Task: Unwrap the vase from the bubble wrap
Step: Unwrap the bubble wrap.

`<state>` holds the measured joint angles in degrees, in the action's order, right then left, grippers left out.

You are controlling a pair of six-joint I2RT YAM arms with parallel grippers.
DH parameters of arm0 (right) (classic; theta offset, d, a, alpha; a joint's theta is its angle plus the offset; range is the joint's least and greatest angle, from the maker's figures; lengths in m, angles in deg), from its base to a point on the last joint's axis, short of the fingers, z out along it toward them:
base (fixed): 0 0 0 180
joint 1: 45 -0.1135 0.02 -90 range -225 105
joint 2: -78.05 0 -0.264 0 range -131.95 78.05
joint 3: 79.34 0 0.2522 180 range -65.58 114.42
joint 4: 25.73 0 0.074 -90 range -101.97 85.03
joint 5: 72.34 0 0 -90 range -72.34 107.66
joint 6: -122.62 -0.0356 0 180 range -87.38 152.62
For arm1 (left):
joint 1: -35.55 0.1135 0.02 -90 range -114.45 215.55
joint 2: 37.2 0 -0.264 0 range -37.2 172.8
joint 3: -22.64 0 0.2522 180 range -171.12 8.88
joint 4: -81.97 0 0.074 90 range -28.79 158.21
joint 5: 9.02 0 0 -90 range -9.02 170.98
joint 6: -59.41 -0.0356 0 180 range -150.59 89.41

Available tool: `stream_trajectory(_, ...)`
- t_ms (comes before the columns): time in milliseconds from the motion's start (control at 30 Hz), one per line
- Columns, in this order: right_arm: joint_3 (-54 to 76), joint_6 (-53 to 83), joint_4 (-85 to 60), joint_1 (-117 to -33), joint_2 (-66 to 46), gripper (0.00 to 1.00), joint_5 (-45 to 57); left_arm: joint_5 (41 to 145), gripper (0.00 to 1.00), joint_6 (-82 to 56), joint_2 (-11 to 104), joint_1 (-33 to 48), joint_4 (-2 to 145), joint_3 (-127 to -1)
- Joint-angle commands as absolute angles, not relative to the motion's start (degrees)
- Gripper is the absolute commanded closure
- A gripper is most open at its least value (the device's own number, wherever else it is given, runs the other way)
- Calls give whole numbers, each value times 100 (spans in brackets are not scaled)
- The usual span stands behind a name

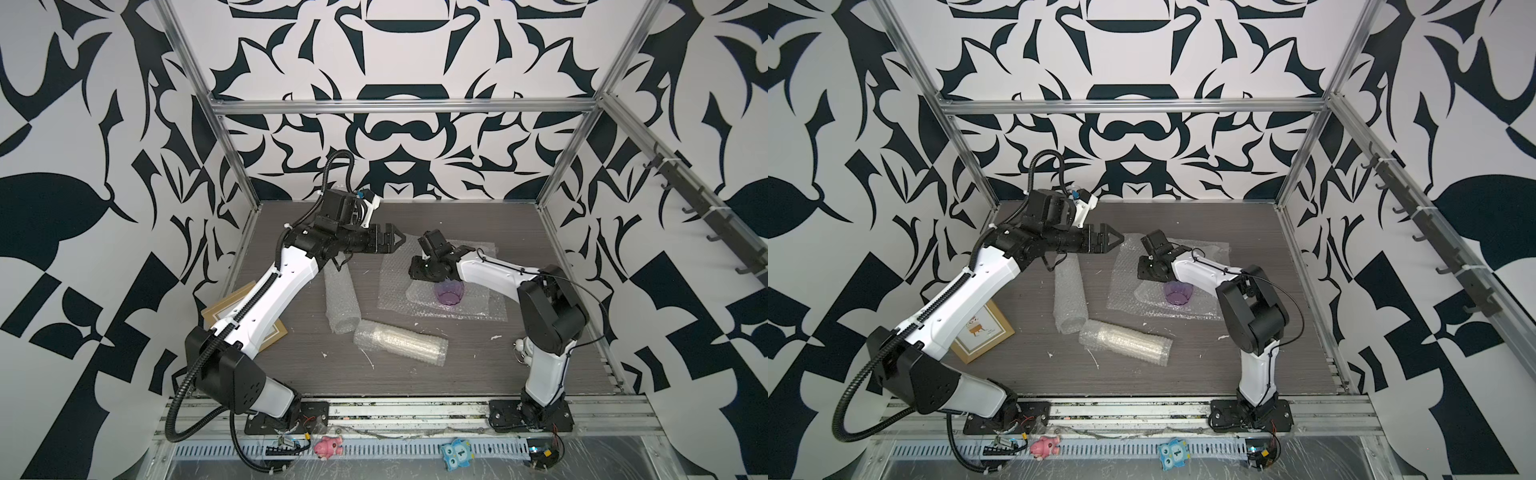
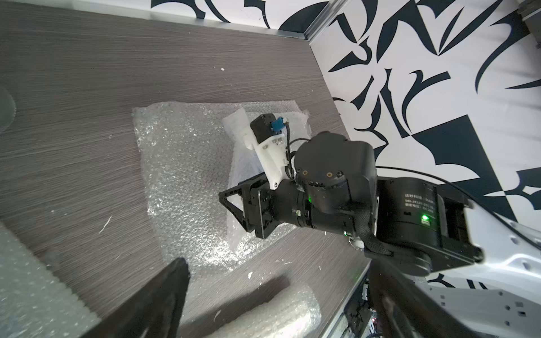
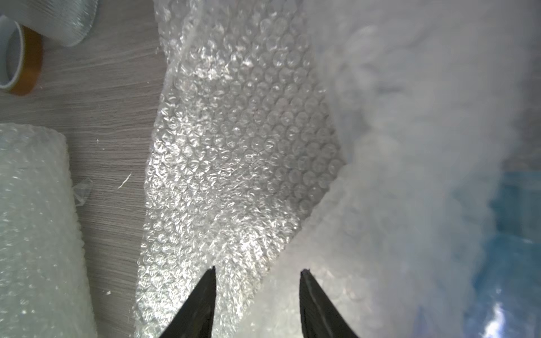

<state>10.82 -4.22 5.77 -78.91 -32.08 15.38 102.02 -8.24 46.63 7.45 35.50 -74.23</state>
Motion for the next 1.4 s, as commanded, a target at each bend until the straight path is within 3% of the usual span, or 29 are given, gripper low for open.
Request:
stream_trajectory(0,1606,-626,667,-8027,-3397,52,1520,9927,1,-1000,4391,835,3605,-7070)
stream_trajectory(233,2220,-513,737,-8129,-3532,52,1462,9725,1,-1043,4009,927,3922,-6605)
stream_trajectory(400,2478,6,1240,-8119,-3128,49,1992,9753,1,-1056,3932,927,3976,-6424)
stream_trajectory(600,2084,247,1573,-7980,-2341,45,2577,10227,1,-965,4115,925,3942,-6459)
stream_trajectory(833,1448,307,1784,-7202,-1640,40,2465,10404,1,-919,4513,807,3916,-6545)
stream_trajectory(1033,1694,741,2175,-6594,-2047,32,2079,10439,1,-887,5085,658,3771,-6851)
stream_trajectory(1367,2674,1570,3013,-6525,-3181,26,2380,10062,1,-1122,5654,345,3204,-7277)
